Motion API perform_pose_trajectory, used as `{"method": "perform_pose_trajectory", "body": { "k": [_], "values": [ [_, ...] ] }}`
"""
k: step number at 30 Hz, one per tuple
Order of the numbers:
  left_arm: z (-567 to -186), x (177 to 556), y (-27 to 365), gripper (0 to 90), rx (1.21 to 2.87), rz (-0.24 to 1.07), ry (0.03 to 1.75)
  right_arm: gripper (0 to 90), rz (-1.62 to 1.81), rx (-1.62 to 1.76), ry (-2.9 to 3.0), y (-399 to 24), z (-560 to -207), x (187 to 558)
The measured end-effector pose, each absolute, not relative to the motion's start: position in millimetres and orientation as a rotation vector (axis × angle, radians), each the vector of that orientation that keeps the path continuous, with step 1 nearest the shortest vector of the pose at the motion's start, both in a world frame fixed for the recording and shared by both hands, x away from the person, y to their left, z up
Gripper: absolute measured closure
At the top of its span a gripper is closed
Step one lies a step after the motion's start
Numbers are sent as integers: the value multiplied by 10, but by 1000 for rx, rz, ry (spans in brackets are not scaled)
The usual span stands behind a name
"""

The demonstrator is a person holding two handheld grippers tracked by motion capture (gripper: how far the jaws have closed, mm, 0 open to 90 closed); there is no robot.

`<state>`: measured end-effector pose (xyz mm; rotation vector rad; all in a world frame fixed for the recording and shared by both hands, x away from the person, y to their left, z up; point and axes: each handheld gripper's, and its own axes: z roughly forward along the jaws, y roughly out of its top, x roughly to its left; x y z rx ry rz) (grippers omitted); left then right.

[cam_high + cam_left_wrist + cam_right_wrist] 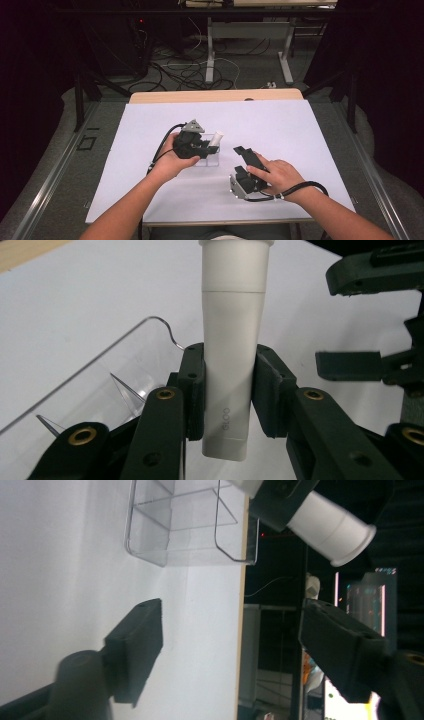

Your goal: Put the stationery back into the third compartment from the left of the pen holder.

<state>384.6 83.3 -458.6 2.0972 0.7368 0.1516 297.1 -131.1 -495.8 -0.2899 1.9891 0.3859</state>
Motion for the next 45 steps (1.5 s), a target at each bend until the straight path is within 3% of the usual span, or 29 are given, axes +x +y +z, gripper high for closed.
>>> {"method": "perform_pose_trajectory", "body": {
  "k": [9, 12, 26, 45],
  "values": [
    [-4623, 3890, 883, 693, 1949, 229, 797, 136, 371, -89, 2121, -1339, -4965, 3115],
    [-4645, 3883, 879, 693, 1899, 249, 834, 28, 445, 0, 2129, -1367, -4999, 3212],
    [-4793, 3823, 817, 693, 1754, 307, 946, 0, 582, 381, 2208, -1550, -4980, 3420],
    [-5032, 3765, 698, 694, 1729, 381, 996, 0, 764, 668, 2214, -1633, -5107, 3467]
  ]
}}
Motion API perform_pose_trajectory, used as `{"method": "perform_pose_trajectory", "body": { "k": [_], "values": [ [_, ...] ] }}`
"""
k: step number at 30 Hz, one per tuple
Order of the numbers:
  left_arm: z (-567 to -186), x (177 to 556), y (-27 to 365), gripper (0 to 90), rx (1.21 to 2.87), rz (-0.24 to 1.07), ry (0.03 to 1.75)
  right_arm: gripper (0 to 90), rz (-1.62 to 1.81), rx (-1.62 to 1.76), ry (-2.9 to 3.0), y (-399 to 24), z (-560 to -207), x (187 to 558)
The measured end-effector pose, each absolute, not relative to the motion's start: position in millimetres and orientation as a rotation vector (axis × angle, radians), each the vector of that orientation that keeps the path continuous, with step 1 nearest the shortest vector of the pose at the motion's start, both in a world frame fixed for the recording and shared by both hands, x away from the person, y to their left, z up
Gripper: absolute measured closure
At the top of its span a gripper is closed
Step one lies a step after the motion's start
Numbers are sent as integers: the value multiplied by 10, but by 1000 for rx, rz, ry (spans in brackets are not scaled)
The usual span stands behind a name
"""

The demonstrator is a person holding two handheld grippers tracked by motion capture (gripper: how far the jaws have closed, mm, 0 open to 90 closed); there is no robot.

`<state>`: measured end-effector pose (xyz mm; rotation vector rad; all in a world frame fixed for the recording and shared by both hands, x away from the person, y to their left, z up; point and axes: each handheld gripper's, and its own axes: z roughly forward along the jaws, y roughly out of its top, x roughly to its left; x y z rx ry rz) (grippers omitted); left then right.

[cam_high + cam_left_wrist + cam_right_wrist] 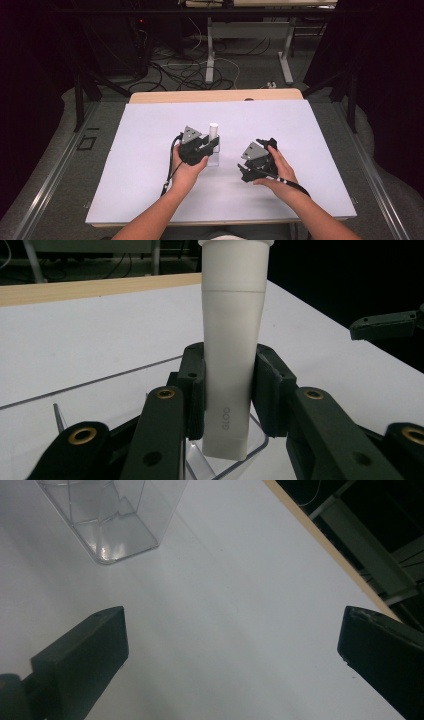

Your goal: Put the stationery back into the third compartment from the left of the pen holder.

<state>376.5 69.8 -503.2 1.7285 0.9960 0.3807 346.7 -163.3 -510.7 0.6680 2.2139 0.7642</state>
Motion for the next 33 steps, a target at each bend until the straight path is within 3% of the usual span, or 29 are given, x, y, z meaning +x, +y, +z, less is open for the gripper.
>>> {"method": "perform_pose_trajectory", "body": {
  "k": [9, 29, 33],
  "values": [
    [-5108, 3774, 676, 694, 1721, 402, 1000, 0, 867, 848, 2225, -1739, -5139, 3547],
    [-5194, 3769, 656, 685, 1741, 393, 1031, 0, 871, 888, 2219, -1769, -5164, 3557],
    [-5152, 3745, 670, 577, 1737, 428, 1021, 0, 866, 879, 2220, -1774, -5169, 3563]
  ]
}}
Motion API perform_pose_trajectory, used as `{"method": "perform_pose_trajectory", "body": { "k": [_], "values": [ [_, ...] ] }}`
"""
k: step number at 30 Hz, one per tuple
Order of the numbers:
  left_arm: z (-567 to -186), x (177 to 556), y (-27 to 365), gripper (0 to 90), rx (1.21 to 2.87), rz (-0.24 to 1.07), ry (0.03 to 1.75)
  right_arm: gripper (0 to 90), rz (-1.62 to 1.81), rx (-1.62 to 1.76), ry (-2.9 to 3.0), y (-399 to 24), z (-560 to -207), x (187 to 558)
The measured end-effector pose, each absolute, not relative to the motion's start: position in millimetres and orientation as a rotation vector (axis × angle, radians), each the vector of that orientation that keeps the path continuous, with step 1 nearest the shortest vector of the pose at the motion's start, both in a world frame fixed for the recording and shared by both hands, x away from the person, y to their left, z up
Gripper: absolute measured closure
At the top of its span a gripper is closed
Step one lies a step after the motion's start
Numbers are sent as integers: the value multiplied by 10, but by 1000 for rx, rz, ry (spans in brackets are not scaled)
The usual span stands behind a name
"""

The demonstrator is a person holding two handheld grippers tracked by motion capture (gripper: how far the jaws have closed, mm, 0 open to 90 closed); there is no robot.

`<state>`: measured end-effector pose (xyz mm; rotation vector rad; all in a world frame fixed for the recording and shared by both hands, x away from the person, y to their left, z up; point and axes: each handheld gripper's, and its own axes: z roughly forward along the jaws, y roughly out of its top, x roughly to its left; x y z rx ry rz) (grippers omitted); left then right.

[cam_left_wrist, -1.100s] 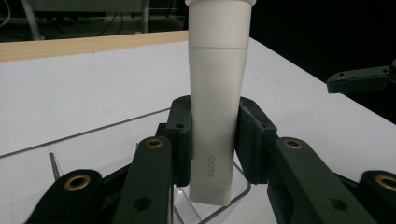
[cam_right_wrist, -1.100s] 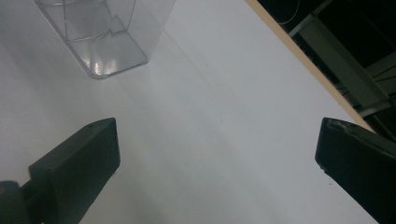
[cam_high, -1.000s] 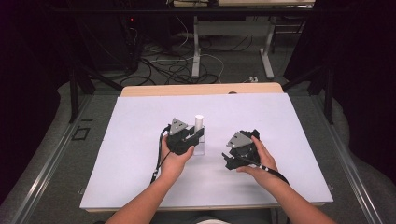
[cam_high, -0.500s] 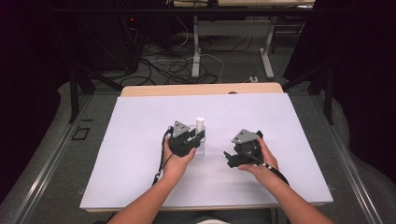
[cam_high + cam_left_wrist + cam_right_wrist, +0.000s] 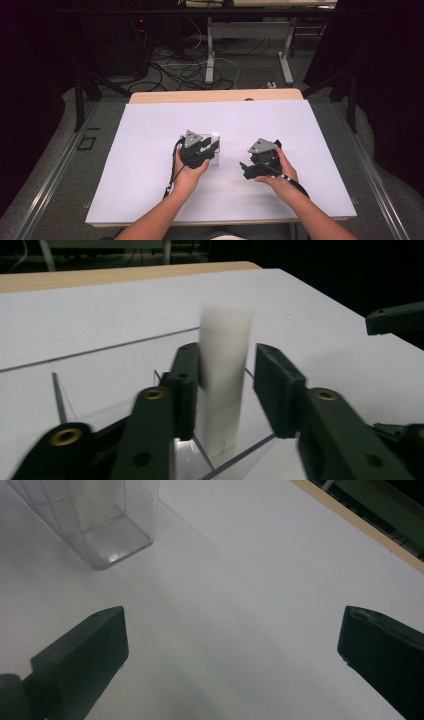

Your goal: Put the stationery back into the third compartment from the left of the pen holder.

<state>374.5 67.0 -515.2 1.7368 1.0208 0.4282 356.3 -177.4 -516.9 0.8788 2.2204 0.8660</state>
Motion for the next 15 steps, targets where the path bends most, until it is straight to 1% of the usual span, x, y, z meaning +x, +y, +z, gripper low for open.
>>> {"method": "perform_pose_trajectory", "body": {
  "k": [4, 12, 15],
  "values": [
    [-5062, 3707, 718, 463, 1747, 449, 1007, 0, 864, 877, 2219, -1787, -5159, 3565],
    [-4819, 3644, 879, 345, 1787, 486, 934, 0, 882, 899, 2199, -1814, -5143, 3569],
    [-4754, 3643, 992, 338, 1755, 482, 944, 0, 887, 911, 2196, -1825, -5134, 3573]
  ]
}}
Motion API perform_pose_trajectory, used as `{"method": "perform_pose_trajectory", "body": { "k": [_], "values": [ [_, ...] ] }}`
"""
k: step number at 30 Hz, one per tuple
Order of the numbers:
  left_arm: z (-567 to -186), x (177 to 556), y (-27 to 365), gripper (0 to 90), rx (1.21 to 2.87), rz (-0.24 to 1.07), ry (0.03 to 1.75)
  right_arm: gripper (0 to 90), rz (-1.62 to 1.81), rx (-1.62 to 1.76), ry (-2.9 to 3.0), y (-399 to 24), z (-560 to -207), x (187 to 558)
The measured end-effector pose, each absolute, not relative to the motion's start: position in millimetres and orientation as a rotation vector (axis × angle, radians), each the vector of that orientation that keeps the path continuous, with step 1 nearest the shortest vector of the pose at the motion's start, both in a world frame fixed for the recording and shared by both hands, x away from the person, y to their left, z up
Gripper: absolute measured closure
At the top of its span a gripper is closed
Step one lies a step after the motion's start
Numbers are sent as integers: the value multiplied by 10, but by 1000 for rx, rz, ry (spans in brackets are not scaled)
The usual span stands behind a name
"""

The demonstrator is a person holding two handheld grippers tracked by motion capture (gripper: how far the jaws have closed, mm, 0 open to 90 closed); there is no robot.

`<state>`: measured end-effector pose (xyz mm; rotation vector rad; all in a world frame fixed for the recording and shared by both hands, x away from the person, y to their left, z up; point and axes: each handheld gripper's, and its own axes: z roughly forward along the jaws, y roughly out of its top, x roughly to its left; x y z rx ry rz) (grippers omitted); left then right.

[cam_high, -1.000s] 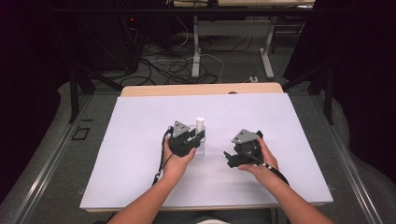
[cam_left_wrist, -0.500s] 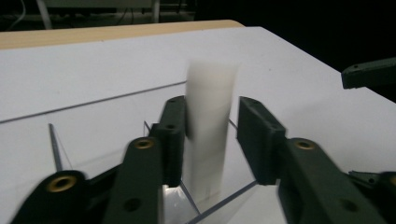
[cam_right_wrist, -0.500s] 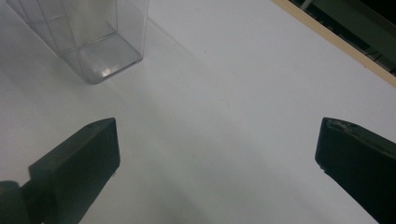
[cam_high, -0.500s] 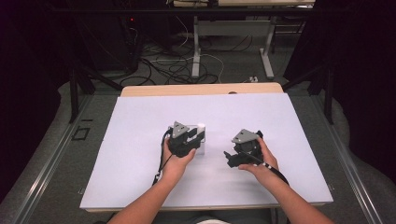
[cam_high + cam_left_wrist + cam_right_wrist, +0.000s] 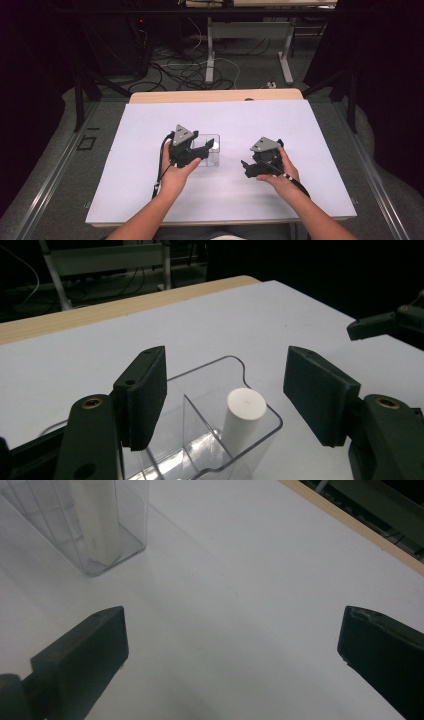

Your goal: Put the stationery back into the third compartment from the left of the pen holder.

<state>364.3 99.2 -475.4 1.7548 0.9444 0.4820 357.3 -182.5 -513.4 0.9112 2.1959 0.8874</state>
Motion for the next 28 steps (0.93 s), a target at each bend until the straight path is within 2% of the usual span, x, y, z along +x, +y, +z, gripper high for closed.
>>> {"method": "perform_pose_trajectory", "body": {
  "k": [5, 10, 12, 18, 28],
  "values": [
    [-4683, 3653, 1219, 316, 1704, 475, 1007, 0, 896, 928, 2190, -1848, -5122, 3582],
    [-4673, 3686, 1442, 155, 1672, 469, 1072, 0, 905, 941, 2183, -1877, -5115, 3594],
    [-4677, 3696, 1544, 140, 1656, 478, 1098, 0, 900, 955, 2184, -1886, -5108, 3592],
    [-4684, 3722, 1809, 6, 1650, 472, 1149, 0, 908, 974, 2174, -1924, -5105, 3610],
    [-4774, 3660, 2183, 1, 1615, 489, 1228, 0, 932, 1028, 2139, -1996, -5108, 3638]
  ]
}}
